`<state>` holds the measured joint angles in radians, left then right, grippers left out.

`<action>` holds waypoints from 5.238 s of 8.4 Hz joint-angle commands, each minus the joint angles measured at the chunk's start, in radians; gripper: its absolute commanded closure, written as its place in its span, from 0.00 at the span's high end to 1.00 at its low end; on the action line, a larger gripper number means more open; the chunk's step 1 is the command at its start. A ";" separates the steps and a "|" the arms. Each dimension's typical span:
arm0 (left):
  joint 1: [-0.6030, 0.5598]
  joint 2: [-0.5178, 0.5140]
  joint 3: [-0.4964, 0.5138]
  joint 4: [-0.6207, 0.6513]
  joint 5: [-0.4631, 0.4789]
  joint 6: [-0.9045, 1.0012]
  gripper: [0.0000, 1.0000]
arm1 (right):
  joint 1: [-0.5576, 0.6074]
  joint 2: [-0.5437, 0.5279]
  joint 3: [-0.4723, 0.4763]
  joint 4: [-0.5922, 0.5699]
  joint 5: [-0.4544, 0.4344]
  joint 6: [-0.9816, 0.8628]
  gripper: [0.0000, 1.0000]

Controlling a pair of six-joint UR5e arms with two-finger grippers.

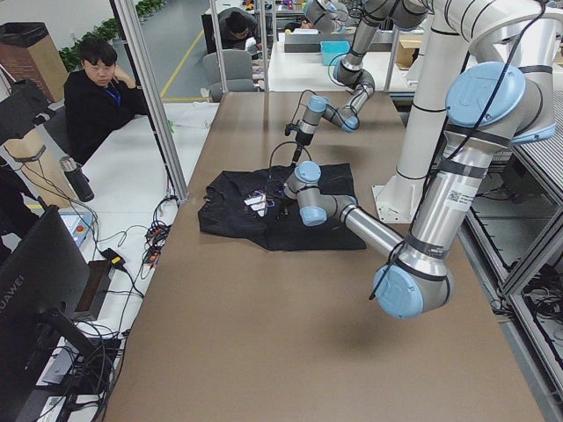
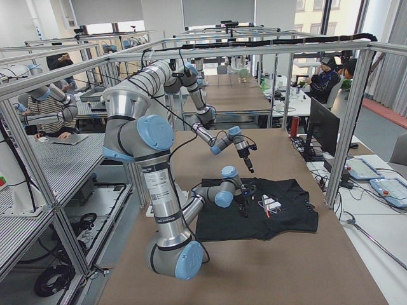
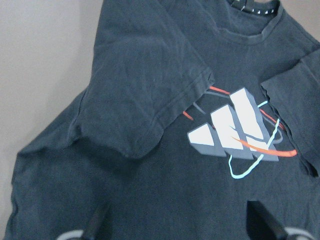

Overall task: Fold clothes
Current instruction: 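Move both grippers down to the shirt hem corners nearest the robot, then grasp both hem corners with the left and right grippers and lift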

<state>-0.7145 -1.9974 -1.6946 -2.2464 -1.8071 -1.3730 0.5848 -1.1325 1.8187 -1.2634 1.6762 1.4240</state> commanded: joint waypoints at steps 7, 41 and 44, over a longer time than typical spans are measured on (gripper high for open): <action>0.627 0.543 -0.424 -0.096 0.440 -0.448 0.95 | -0.587 -0.597 0.395 0.322 -0.499 0.556 0.92; 0.610 0.516 -0.310 -0.096 0.471 -0.451 0.00 | -0.608 -0.609 0.249 0.328 -0.553 0.521 0.79; 0.610 0.516 -0.310 -0.096 0.471 -0.451 0.00 | -0.608 -0.601 0.246 0.329 -0.555 0.527 0.42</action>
<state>-0.1044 -1.4819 -2.0056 -2.3424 -1.3361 -1.8240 -0.0227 -1.7367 2.0688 -0.9347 1.1220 1.9492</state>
